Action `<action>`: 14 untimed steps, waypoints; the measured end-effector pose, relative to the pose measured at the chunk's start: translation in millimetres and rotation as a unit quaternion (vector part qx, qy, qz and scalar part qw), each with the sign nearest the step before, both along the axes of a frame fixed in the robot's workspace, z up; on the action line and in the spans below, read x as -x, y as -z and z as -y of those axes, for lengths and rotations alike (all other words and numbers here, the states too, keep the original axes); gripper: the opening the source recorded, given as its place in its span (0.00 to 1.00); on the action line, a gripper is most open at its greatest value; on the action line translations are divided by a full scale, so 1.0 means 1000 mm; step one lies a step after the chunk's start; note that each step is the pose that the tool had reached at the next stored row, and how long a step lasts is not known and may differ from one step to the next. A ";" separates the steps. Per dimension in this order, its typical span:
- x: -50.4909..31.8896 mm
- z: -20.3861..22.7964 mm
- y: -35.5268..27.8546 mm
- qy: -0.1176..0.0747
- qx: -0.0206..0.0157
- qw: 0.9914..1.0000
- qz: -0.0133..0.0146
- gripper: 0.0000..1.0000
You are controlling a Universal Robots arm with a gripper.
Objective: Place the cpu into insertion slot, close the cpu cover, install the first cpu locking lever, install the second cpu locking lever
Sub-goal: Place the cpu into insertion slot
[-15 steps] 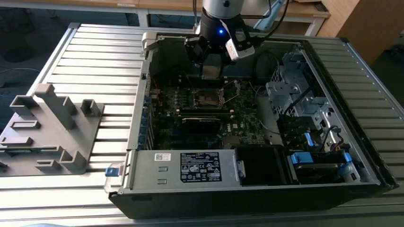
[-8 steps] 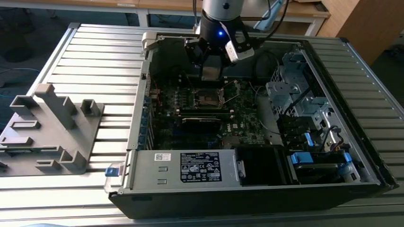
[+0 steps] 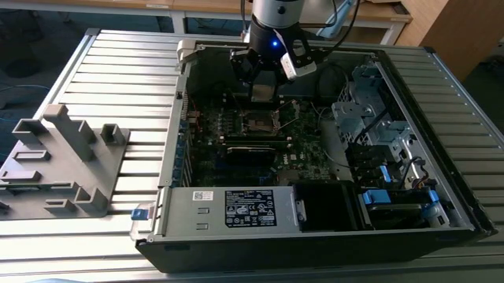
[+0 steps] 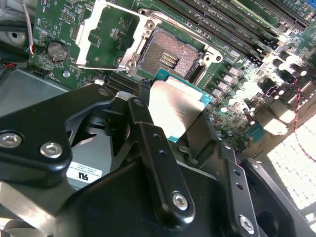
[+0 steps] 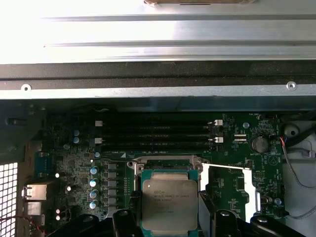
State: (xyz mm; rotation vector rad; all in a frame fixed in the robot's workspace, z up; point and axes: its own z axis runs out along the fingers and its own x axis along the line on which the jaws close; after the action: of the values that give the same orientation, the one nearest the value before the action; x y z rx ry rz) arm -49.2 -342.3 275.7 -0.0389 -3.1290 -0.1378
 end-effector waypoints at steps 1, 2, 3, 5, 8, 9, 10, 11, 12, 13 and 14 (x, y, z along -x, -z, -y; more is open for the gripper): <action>0.0000 0.0000 0.0001 0.000 0.000 1.000 0.000 0.54; 0.0000 -0.0001 0.0006 0.000 0.000 1.000 0.000 0.54; 0.0000 0.0000 0.0011 0.000 0.000 1.000 0.000 0.54; 0.0000 0.0000 0.0022 0.000 0.000 1.000 0.000 0.54; 0.0000 0.0000 0.0031 0.000 0.000 1.000 0.000 0.54; 0.0000 0.0000 0.0039 0.000 0.000 1.000 0.000 0.54; 0.0000 0.0000 0.0045 0.000 0.000 1.000 0.000 0.54; 0.0000 0.0000 0.0046 0.000 0.000 1.000 0.000 0.54; 0.0000 0.0000 0.0046 0.000 0.000 1.000 0.000 0.54; 0.0000 0.0000 0.0046 0.000 0.000 1.000 0.000 0.54; 0.0000 0.0000 0.0046 0.000 0.000 1.000 0.000 0.54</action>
State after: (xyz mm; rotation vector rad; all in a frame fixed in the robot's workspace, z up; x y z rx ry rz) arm -49.2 -342.3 271.1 -0.0389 -3.1290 -0.1377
